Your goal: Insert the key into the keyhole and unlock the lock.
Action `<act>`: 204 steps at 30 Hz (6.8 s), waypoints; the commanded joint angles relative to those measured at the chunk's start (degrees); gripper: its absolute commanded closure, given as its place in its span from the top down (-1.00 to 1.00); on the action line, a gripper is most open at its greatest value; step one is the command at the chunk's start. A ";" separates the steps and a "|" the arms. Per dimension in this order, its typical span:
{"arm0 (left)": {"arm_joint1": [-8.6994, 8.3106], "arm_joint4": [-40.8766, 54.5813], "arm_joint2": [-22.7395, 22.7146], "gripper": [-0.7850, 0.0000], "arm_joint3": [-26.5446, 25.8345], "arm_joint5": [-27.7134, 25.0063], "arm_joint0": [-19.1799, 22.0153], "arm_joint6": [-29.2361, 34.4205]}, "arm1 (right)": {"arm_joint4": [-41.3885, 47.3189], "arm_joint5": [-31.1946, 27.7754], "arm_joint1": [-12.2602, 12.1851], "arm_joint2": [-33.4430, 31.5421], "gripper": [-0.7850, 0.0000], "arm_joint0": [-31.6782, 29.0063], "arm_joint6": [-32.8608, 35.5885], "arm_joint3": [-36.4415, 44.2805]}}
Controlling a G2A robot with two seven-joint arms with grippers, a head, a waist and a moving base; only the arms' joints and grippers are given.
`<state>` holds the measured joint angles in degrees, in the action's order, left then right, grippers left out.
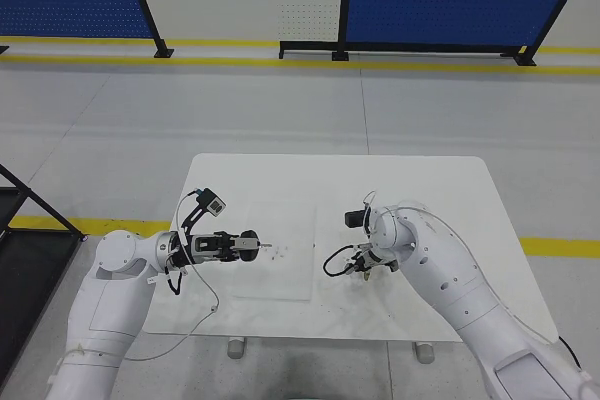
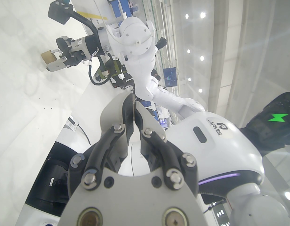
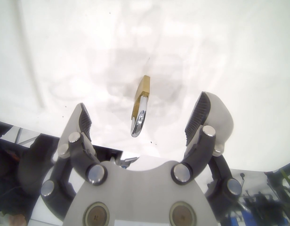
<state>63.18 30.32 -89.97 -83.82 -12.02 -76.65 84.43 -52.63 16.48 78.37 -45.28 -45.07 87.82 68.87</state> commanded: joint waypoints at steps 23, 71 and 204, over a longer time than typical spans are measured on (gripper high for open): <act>0.00 0.00 0.00 -1.00 0.00 0.00 0.00 0.00 | -3.01 -0.18 1.67 -1.43 -0.47 -1.96 0.18 0.25; 0.00 0.00 0.00 -1.00 0.00 0.00 0.00 0.00 | 58.83 -23.81 -4.12 -33.26 -1.00 -17.89 -6.09 13.36; 0.87 -2.90 20.32 -1.00 -1.88 -1.26 6.60 -19.31 | 73.87 -28.13 -6.18 -25.65 -1.00 -19.75 -13.27 11.12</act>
<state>64.06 27.32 -69.71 -85.68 -13.28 -70.09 65.14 21.24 -11.64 72.19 -70.93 -64.82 74.55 79.99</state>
